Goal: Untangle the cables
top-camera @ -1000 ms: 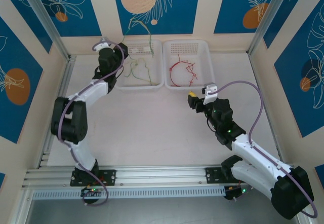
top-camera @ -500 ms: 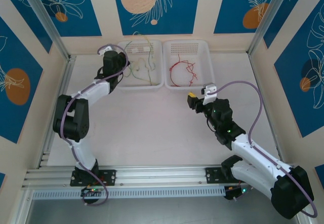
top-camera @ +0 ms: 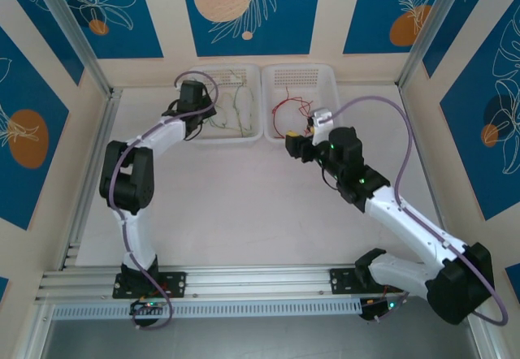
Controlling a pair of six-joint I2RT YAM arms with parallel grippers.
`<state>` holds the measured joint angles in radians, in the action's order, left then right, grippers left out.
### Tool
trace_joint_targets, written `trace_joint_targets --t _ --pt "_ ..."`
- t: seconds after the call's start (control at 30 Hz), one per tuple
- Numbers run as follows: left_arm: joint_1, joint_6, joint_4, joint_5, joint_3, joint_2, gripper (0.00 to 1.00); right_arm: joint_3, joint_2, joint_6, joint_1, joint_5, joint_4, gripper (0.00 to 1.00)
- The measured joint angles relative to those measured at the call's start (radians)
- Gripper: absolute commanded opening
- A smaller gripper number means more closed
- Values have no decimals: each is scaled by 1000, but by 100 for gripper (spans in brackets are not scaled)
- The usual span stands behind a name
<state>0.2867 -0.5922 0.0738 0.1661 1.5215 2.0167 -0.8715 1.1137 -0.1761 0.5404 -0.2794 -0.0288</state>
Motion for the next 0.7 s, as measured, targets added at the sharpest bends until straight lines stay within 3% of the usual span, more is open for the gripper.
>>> trace_joint_targets --t 0.2,0.4,0.57,0.7 --pt "11 13 161 42 121 74 0 -242 190 -15 67 6 135 66" --pt "16 30 328 114 257 145 0 -282 227 -14 115 -6 195 66" --pt "30 76 402 168 275 146 35 -299 227 -14 122 -22 211 66" --pt "46 108 425 182 285 145 40 -306 227 -14 127 -36 219 66"
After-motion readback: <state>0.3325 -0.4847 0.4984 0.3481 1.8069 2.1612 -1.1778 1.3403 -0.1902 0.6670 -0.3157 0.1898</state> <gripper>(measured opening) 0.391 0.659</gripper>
